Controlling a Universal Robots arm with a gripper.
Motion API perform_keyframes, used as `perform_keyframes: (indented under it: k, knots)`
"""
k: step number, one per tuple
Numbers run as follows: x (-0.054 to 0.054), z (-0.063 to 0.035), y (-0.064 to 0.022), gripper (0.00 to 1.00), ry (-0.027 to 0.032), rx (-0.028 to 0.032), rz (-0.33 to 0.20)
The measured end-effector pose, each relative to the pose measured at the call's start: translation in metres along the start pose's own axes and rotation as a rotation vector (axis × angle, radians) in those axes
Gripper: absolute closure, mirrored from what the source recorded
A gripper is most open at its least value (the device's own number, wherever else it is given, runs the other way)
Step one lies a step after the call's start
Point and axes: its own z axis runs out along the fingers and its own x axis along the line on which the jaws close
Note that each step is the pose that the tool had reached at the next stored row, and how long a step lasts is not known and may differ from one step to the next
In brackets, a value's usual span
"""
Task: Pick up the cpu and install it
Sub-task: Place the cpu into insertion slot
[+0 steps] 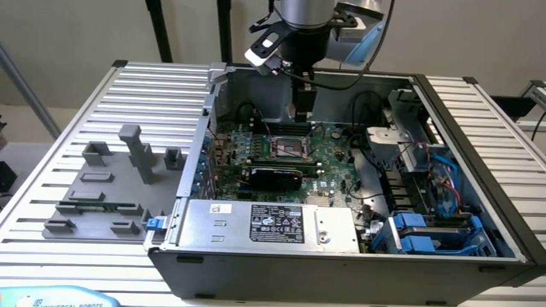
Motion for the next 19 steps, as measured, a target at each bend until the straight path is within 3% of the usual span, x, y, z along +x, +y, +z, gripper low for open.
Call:
perform_keyframes:
  k: [7,19]
  knots:
    - [0.0,0.0044,-0.0024,0.45,-0.0023,0.0085,0.042]
    - [0.0,0.0232,-0.0079,0.45,-0.002,0.0088,0.064]
